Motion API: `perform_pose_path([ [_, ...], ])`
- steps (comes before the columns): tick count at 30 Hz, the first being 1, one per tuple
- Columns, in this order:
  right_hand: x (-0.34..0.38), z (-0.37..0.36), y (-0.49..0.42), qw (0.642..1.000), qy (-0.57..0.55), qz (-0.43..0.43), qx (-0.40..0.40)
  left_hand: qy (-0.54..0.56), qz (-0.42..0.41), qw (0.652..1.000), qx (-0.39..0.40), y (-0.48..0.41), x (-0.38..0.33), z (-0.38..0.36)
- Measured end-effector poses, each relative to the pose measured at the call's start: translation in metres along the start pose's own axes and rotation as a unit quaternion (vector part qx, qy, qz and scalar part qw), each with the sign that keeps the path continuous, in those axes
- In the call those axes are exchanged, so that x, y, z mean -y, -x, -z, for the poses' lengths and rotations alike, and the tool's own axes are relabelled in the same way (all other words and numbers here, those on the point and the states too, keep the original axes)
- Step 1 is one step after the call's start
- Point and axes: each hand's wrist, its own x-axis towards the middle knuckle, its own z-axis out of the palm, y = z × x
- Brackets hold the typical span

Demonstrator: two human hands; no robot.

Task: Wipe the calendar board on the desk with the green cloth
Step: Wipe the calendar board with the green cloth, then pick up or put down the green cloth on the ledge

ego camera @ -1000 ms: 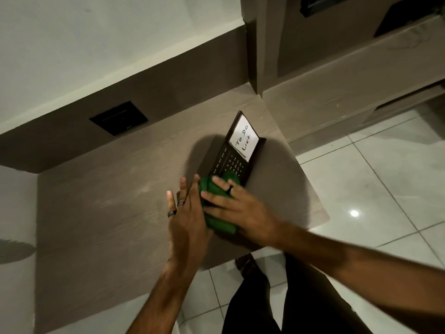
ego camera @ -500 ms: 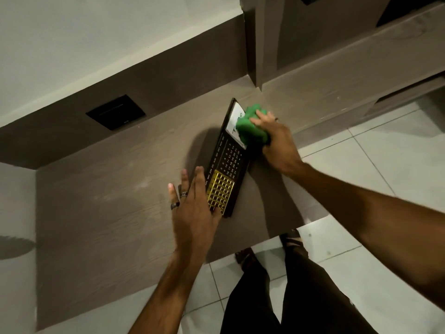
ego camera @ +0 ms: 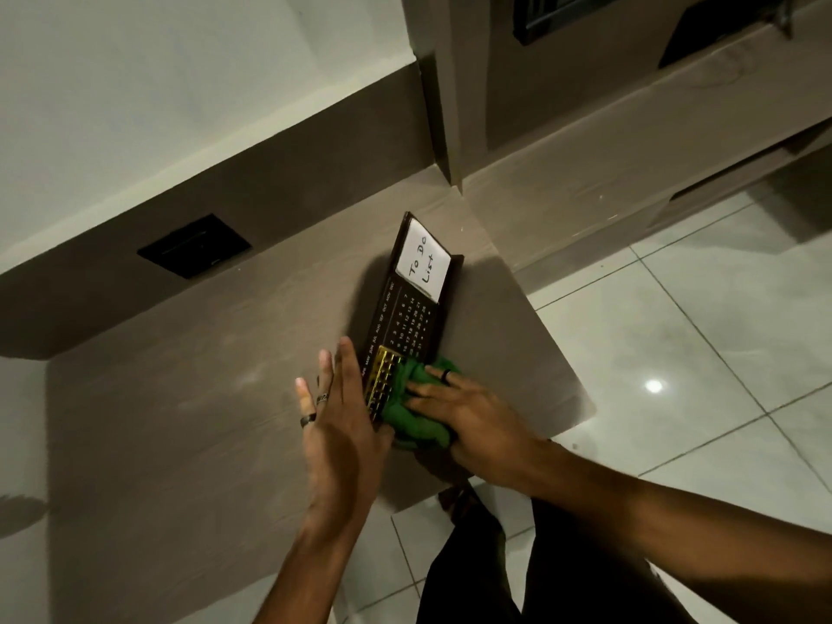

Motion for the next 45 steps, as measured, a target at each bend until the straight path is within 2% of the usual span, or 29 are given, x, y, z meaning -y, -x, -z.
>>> perform_pose_path([
  [1, 0.001, 0.007, 0.001, 0.995, -0.095, -0.020, 0.038, -0.012, 0.001, 1.000, 0.011, 0.000, -0.001, 0.001],
  [2, 0.003, 0.016, 0.001, 0.972, -0.214, -0.051, 0.085, -0.020, 0.011, 0.999, 0.023, 0.000, -0.002, 0.002],
  [4, 0.008, 0.031, 0.002, 0.887, -0.427, -0.117, 0.135, -0.023, 0.033, 0.999, 0.028, -0.001, -0.003, 0.003],
  [5, 0.007, 0.038, 0.004, 0.856, -0.480, -0.142, 0.128, -0.021, 0.037, 0.999, 0.021, -0.001, -0.004, 0.004],
  [6, 0.005, 0.046, 0.006, 0.843, -0.502, -0.163, 0.107, -0.009, 0.040, 0.999, 0.011, -0.001, -0.006, 0.007],
  [9, -0.016, 0.074, 0.007, 0.833, -0.513, -0.205, 0.008, -0.008, 0.035, 0.998, -0.048, -0.001, -0.021, 0.014],
  [12, -0.049, 0.111, 0.002, 0.849, -0.480, -0.203, -0.083, -0.010, -0.022, 0.996, -0.088, -0.008, -0.051, 0.009],
  [15, -0.084, 0.135, -0.010, 0.851, -0.448, -0.205, -0.180, -0.006, -0.105, 0.991, -0.080, -0.025, -0.086, -0.015],
  [19, -0.130, 0.144, -0.037, 0.855, -0.385, -0.244, -0.246, -0.062, -0.184, 0.981, 0.010, -0.055, -0.115, -0.065],
  [22, -0.160, 0.140, -0.059, 0.886, -0.243, -0.297, -0.261, -0.080, -0.195, 0.973, 0.088, -0.074, -0.113, -0.099],
  [26, -0.191, 0.125, -0.083, 0.940, -0.014, -0.258, -0.224, -0.075, -0.187, 0.973, 0.114, -0.081, -0.107, -0.126],
  [29, -0.207, 0.111, -0.093, 0.940, 0.142, -0.268, -0.155, -0.071, -0.188, 0.974, 0.103, -0.081, -0.107, -0.132],
  [31, -0.214, 0.100, -0.100, 0.940, 0.202, -0.253, -0.108, -0.067, -0.189, 0.975, 0.098, -0.082, -0.106, -0.133],
  [39, -0.230, 0.073, -0.101, 0.935, 0.305, -0.180, 0.019, -0.068, -0.188, 0.974, 0.105, -0.083, -0.106, -0.132],
  [45, -0.223, 0.105, -0.116, 0.945, 0.261, -0.179, 0.078, -0.052, -0.176, 0.974, 0.130, -0.083, -0.108, -0.127],
])
